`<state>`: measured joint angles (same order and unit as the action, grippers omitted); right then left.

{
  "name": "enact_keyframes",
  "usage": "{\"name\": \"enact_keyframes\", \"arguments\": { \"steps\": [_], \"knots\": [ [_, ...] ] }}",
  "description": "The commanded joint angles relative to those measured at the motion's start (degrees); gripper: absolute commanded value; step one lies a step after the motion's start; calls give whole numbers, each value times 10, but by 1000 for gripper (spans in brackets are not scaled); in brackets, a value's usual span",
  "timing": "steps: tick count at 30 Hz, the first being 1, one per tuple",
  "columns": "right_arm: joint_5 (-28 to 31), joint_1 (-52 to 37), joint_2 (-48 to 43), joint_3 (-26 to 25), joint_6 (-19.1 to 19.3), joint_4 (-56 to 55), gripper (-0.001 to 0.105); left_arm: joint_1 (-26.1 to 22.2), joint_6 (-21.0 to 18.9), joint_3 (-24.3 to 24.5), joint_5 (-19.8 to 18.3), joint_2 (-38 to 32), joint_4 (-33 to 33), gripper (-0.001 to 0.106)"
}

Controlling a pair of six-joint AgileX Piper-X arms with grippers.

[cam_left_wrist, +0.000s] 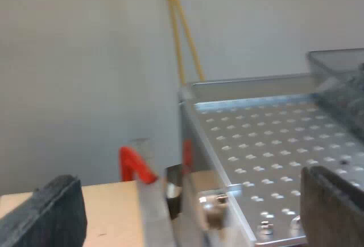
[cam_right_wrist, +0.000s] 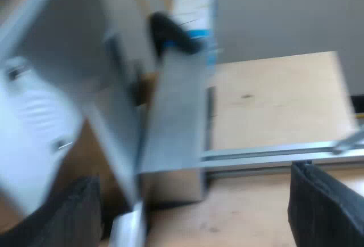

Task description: Place mug into machine

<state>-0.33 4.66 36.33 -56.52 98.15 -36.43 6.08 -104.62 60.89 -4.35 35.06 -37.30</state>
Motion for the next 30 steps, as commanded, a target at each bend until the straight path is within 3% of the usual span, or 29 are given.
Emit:
{"name": "enact_keyframes", "arguments": {
  "steps": [1, 4, 7, 11, 14, 25, 30],
  "knots": [
    [-13, -71, -18, -3, -1, 0, 69, -31, 4, 4, 2, -3, -37, 78],
    [-14, -78, -36, -3, -2, -6, 69, -40, 20, 4, 16, -11, -77, 78],
    [-14, -77, -65, -3, -2, -34, 69, -19, 41, 4, 33, -41, -101, 78],
    [-15, -77, -123, 0, 7, -76, 69, -5, 44, 4, 95, -103, -126, 78],
    [-15, -77, -168, 1, 8, -102, 69, -4, 44, 4, 116, -150, -157, 78],
    [-15, -77, -295, 8, 28, -189, 69, -4, 43, -33, 132, -317, -281, 78],
    [-15, -77, -366, 50, 28, -192, 69, -4, 43, -52, 132, -403, -343, 78]
  ]
}}
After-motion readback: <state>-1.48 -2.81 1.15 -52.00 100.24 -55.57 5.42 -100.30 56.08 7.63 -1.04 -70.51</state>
